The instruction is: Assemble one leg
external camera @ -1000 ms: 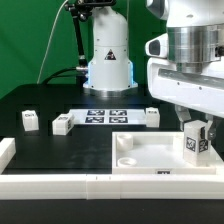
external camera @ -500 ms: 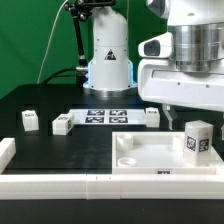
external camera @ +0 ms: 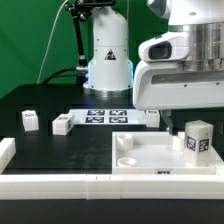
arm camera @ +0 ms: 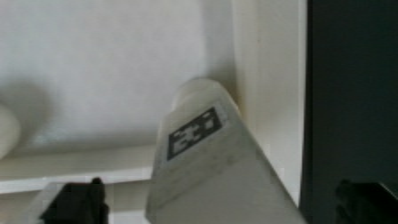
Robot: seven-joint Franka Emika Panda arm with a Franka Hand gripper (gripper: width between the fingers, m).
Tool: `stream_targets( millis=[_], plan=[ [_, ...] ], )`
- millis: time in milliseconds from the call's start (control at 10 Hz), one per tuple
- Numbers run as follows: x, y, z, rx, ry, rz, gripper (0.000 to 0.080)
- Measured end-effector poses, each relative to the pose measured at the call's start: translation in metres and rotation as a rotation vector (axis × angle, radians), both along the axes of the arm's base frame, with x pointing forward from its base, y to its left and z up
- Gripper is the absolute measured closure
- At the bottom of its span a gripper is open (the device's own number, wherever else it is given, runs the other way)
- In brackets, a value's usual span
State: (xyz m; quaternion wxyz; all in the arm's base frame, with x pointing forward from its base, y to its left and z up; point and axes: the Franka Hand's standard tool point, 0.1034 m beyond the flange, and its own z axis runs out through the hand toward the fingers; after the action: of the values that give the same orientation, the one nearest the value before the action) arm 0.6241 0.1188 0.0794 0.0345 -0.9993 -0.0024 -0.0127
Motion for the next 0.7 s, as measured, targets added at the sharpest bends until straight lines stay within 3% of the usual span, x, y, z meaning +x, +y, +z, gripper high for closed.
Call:
stream_targets(
  millis=[400, 500, 600, 700],
  plan=[
    [-0.0005, 0.0029, 0.0, -0.006, -0.018, 0.261, 0.0151],
    [-0.0005, 0.0026, 0.0, -0.006, -0.018, 0.26, 0.0277],
    [-0.0004, 0.0025, 0.0, -0.006, -0.018, 0.259, 0.0277],
    [-0.0004, 0.0024, 0.0, -0.006, -0.018, 0.259, 0.0416]
  ],
)
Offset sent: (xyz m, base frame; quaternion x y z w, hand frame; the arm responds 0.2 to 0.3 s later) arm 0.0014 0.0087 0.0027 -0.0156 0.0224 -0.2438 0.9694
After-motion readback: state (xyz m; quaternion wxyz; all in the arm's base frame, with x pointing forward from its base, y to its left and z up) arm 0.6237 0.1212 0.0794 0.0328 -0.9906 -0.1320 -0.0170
